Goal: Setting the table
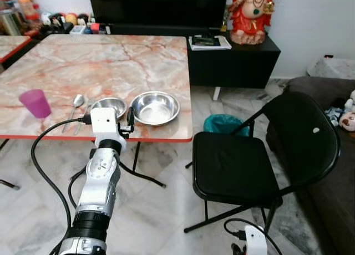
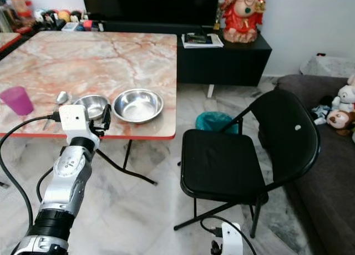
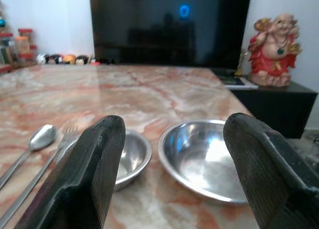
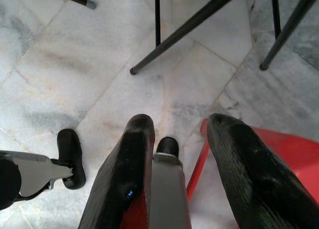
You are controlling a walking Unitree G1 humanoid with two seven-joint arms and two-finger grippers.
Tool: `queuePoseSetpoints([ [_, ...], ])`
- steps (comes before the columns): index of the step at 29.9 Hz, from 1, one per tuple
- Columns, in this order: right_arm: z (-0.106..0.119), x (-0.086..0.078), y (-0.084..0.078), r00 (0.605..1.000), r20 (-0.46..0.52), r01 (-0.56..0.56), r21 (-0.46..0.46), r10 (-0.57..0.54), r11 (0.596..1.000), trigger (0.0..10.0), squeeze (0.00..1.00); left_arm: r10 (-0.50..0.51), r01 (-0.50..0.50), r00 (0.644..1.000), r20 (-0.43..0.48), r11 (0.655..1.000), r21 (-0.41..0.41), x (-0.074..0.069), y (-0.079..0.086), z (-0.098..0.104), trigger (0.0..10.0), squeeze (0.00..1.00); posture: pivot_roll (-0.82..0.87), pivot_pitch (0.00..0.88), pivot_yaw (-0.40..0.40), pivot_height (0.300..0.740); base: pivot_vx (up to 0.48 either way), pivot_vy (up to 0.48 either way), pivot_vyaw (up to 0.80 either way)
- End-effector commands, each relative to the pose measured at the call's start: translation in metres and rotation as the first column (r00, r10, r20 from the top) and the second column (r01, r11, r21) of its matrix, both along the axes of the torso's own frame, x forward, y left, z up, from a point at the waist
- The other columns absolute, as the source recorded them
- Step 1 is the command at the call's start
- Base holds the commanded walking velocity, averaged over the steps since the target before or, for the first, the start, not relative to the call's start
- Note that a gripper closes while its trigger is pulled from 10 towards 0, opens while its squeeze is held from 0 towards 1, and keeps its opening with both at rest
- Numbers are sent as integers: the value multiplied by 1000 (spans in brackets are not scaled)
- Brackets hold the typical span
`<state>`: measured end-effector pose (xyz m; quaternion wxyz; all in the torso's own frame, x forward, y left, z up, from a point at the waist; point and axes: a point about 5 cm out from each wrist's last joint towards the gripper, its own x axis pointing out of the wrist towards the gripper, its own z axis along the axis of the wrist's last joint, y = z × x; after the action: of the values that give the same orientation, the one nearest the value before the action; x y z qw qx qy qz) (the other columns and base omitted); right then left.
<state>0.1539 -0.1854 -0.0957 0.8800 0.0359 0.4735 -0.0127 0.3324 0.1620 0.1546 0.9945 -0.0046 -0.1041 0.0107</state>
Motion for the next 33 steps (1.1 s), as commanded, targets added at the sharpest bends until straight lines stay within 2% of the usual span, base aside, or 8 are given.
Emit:
queuePoseSetpoints([
  [1, 1, 0, -8, 1000, 2, 11, -12, -11, 1000, 10000, 0, -12, 12, 1000, 8, 1000, 16, 1, -4, 5, 10000, 0, 17, 0, -32, 740, 285, 0, 0],
  [11, 6, 11, -13, 999, 19, 34, -10, -34, 999, 10000, 0, -29, 29, 1000, 4, 999, 18, 4, -7, 7, 10000, 0, 16, 0, -32, 740, 306, 0, 0],
  [16, 9, 19, -9, 999, 37, -9, -26, 10, 1000, 10000, 0, -32, 32, 999, 11, 999, 21, 5, -8, 11, 10000, 0, 18, 0, -32, 740, 332, 0, 0],
  [22, 8, 20, -4, 999, 33, 1, -20, -1, 1000, 10000, 0, -37, 37, 999, 16, 999, 22, 6, -9, 13, 10000, 0, 18, 0, -30, 740, 334, 0, 394],
  [33, 9, 24, 3, 999, 41, 4, -2, -4, 1000, 10000, 0, -46, 45, 998, 29, 999, 29, 6, -12, 19, 10000, 0, 19, 0, -31, 740, 334, 0, 0],
])
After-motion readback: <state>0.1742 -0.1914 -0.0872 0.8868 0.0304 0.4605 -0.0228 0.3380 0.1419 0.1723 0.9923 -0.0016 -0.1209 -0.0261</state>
